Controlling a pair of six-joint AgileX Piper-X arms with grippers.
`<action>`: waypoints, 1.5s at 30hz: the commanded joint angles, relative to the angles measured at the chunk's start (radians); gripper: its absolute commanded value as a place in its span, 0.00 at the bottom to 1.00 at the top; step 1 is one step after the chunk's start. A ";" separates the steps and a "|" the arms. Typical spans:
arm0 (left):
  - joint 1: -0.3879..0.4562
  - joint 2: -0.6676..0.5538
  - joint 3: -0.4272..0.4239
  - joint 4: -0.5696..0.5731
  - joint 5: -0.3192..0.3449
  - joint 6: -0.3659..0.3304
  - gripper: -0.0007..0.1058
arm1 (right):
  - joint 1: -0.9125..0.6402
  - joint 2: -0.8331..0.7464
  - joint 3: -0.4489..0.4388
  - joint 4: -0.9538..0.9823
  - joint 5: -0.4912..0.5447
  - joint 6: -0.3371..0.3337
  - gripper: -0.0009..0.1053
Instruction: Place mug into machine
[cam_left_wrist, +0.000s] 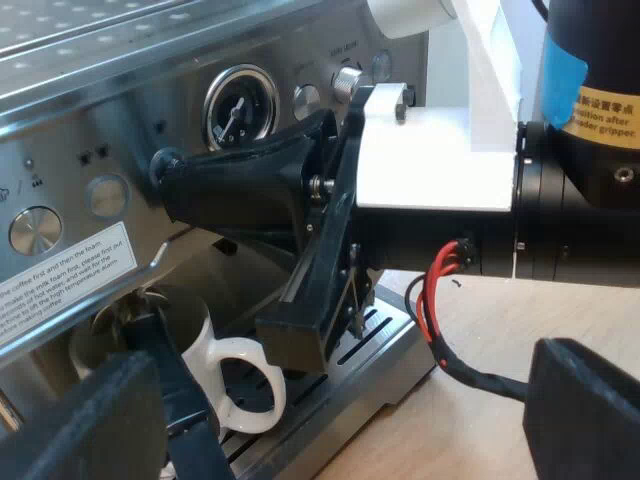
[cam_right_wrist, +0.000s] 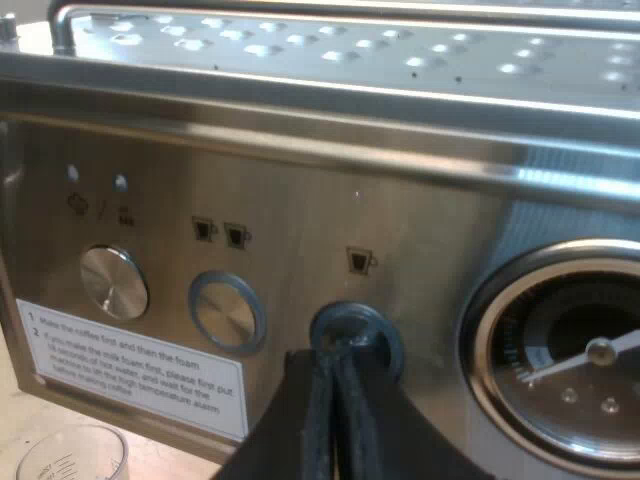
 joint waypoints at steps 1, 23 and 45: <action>-0.006 -0.004 -0.006 -0.012 0.005 -0.005 0.75 | -0.012 -0.002 -0.011 -0.021 0.061 -0.009 0.01; -0.006 -0.004 -0.006 -0.012 0.005 -0.005 0.75 | 0.033 -0.004 -0.011 -0.021 0.066 -0.012 0.47; -0.006 -0.185 -0.006 -0.012 -0.050 -0.005 0.75 | 0.168 -0.182 -0.004 0.255 0.131 -0.008 0.50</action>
